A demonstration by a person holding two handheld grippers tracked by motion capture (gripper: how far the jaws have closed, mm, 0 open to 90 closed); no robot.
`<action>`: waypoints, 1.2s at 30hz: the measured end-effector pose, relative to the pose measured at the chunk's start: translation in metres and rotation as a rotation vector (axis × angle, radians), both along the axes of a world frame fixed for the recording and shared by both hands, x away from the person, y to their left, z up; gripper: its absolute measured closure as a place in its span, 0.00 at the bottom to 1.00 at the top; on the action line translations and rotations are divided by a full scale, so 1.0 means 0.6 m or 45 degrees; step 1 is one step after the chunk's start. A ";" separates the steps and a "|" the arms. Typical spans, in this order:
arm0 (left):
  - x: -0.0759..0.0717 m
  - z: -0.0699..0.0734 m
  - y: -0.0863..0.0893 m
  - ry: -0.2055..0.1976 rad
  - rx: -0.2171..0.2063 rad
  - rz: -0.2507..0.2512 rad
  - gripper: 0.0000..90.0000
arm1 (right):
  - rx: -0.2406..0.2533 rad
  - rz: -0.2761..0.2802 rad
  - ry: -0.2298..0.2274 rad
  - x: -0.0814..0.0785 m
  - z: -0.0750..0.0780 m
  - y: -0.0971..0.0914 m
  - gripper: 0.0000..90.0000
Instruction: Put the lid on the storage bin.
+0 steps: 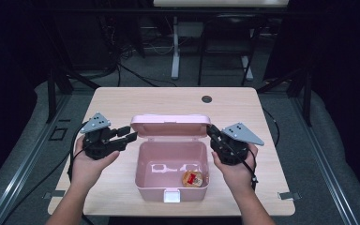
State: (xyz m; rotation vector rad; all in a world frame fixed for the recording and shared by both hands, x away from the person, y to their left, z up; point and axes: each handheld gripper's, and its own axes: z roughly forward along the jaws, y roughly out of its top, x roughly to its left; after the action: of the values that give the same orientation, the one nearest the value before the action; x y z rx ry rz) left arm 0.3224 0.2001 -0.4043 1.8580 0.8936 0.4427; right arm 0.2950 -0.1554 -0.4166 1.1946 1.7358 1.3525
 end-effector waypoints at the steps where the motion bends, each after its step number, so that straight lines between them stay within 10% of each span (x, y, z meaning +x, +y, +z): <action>1: 0.000 0.003 0.001 -0.004 0.001 -0.001 0.70 | 0.001 0.001 0.001 0.000 0.000 0.000 0.93; 36: -0.010 0.051 -0.011 -0.084 0.015 -0.001 0.86 | 0.018 0.012 0.014 -0.005 -0.002 -0.010 0.92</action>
State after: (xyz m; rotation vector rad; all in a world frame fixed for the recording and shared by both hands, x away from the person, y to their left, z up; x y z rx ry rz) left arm 0.3163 0.1933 -0.3738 1.8439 0.8477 0.5066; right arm 0.2920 -0.1612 -0.4179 1.2046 1.7446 1.3682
